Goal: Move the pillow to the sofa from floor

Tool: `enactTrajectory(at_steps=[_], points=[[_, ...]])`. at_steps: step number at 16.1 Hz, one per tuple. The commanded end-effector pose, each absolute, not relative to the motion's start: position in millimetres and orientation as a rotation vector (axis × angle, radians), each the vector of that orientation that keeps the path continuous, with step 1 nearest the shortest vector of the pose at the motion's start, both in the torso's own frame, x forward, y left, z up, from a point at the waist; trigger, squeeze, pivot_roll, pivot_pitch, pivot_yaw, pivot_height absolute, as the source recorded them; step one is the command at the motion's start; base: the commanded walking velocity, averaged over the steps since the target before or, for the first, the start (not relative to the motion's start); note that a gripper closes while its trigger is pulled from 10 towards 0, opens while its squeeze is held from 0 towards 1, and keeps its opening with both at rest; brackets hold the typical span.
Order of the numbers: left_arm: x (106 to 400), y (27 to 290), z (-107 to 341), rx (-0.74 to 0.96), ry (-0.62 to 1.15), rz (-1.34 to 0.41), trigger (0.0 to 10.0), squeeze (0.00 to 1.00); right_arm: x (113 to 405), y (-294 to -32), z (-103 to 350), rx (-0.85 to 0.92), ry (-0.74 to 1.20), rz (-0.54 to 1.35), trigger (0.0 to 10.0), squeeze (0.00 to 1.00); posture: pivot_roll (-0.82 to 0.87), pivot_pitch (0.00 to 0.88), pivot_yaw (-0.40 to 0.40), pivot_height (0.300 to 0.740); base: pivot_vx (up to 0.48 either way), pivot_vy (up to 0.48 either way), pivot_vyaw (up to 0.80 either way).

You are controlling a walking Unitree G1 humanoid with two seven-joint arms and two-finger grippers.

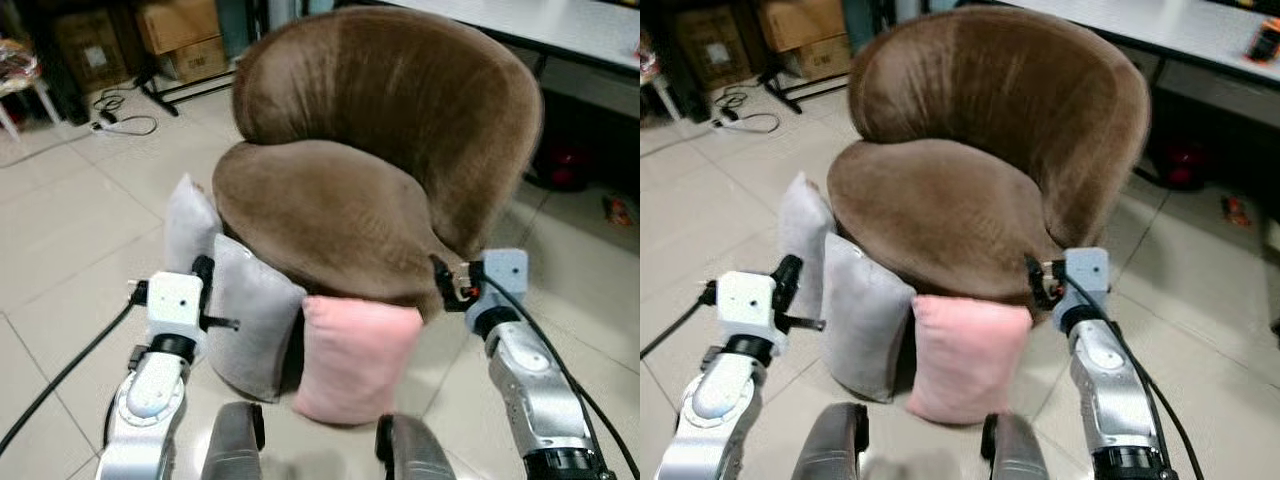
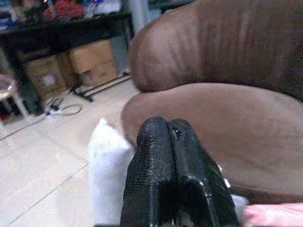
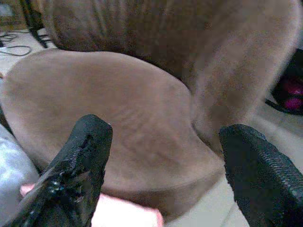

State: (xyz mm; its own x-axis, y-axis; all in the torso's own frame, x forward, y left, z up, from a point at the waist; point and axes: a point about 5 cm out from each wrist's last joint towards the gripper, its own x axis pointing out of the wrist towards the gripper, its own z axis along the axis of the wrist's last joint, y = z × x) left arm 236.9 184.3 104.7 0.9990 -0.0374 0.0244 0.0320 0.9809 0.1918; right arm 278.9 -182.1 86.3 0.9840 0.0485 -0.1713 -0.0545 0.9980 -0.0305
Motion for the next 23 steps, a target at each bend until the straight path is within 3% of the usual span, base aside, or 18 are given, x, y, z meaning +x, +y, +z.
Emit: enactTrajectory(at_steps=[1, 11, 23], points=[[236, 188, 104, 0.196, -0.021, -0.026, 10.0, 0.0, 282, -174, 90, -0.031, 0.157, 0.075, 10.0, 0.0, 0.02, 0.028, -0.041, 0.61, 0.352, 0.0, 0.63], [239, 188, 105, 0.226, -0.019, -0.028, 10.0, 0.0, 284, -173, 87, 0.02, 0.184, 0.129, 10.0, 0.0, 0.02, 0.032, -0.03, 0.605, 0.09, 0.0, 0.06], [241, 202, 103, 0.259, 0.018, -0.116, 10.0, 0.0, 293, -163, 72, 0.095, 0.244, 0.203, 10.0, 0.0, 0.05, 0.072, -0.021, 0.485, 0.0, 0.0, 0.0]])
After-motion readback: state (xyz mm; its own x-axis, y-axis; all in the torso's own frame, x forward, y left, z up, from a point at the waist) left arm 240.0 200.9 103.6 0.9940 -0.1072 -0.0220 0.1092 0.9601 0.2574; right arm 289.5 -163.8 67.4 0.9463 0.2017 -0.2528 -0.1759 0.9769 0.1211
